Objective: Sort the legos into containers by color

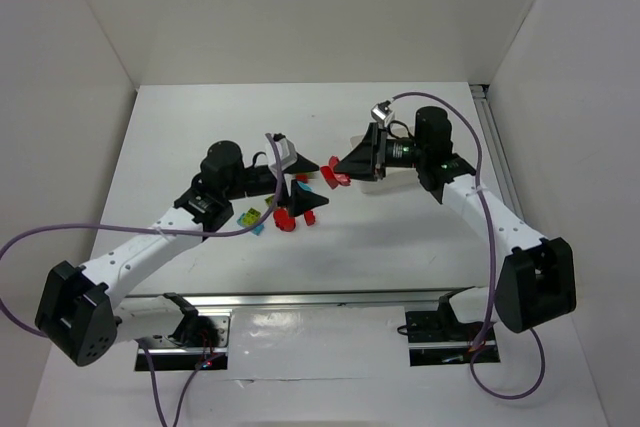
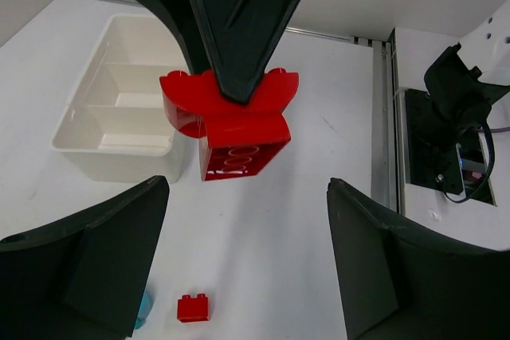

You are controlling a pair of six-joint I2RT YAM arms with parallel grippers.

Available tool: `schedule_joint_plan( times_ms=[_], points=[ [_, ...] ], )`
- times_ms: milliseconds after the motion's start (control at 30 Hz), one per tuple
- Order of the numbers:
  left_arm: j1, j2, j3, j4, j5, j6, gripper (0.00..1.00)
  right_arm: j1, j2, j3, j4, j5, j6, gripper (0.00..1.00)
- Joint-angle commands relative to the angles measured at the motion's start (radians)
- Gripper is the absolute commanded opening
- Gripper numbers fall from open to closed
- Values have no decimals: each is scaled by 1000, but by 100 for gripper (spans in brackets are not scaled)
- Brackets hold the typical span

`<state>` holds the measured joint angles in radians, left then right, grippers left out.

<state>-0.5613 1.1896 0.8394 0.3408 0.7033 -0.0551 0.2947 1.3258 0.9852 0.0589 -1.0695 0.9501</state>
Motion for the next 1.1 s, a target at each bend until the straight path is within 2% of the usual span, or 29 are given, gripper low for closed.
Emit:
schedule_joint_plan(
  times_ms=[0, 167, 367, 567, 700, 800, 900, 933, 1033, 1067],
  points=[
    [-14, 13, 15, 90, 7, 18, 90, 26, -11, -8, 104, -27, 41, 23],
    [-23, 33, 15, 115, -28, 6, 85, 47, -2, -17, 162, -27, 81, 23],
    [-23, 33, 24, 150, -48, -14, 79, 57, 7, -17, 153, -27, 81, 23],
    [-23, 33, 24, 159, -70, -23, 62, 57, 16, -17, 153, -27, 81, 23],
    [-23, 33, 24, 170, -70, -46, 61, 66, 16, -17, 153, -18, 81, 23],
    [-23, 33, 33, 170, -61, -55, 56, 66, 26, -17, 144, -18, 70, 23],
    [-23, 53, 59, 150, -51, -65, 37, 66, 26, -17, 131, -9, 70, 23],
    [-23, 62, 59, 136, -51, -65, 27, 75, 26, -17, 131, -9, 70, 23],
    [-23, 73, 93, 83, -51, -55, 11, 75, 26, -17, 92, 0, 41, 23],
    [-23, 83, 107, 72, -51, -46, 0, 75, 26, -5, 70, 0, 29, 23]
  ],
)
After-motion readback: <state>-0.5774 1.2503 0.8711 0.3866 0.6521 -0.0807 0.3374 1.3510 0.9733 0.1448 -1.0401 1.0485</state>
